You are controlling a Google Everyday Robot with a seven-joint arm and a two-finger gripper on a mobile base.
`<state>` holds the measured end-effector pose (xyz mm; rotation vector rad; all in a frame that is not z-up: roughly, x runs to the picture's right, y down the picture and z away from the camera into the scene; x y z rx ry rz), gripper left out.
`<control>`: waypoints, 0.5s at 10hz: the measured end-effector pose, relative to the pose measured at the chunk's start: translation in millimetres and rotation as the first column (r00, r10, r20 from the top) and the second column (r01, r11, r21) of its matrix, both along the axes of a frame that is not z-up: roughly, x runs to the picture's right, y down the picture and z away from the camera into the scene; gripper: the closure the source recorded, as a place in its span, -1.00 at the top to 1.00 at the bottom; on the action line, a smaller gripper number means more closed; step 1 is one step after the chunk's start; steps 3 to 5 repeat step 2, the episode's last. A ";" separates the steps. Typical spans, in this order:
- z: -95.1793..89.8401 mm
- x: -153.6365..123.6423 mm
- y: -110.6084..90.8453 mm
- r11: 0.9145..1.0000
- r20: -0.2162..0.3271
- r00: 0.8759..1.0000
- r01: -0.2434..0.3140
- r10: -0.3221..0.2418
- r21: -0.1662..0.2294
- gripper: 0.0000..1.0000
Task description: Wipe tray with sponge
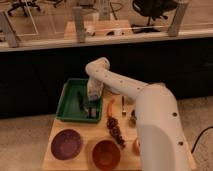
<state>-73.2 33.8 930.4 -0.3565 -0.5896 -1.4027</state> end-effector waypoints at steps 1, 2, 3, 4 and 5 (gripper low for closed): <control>7.5 -4.0 -6.1 1.000 -0.003 1.000 0.000 0.000 -0.001 -1.00; 13.9 -4.4 -10.3 1.000 -0.008 1.000 -0.004 0.004 -0.002 -1.00; 13.9 -4.4 -10.3 1.000 -0.008 1.000 -0.004 0.004 -0.002 -1.00; 13.9 -4.4 -10.3 1.000 -0.008 1.000 -0.004 0.004 -0.002 -1.00; 13.9 -4.4 -10.3 1.000 -0.008 1.000 -0.004 0.004 -0.002 -1.00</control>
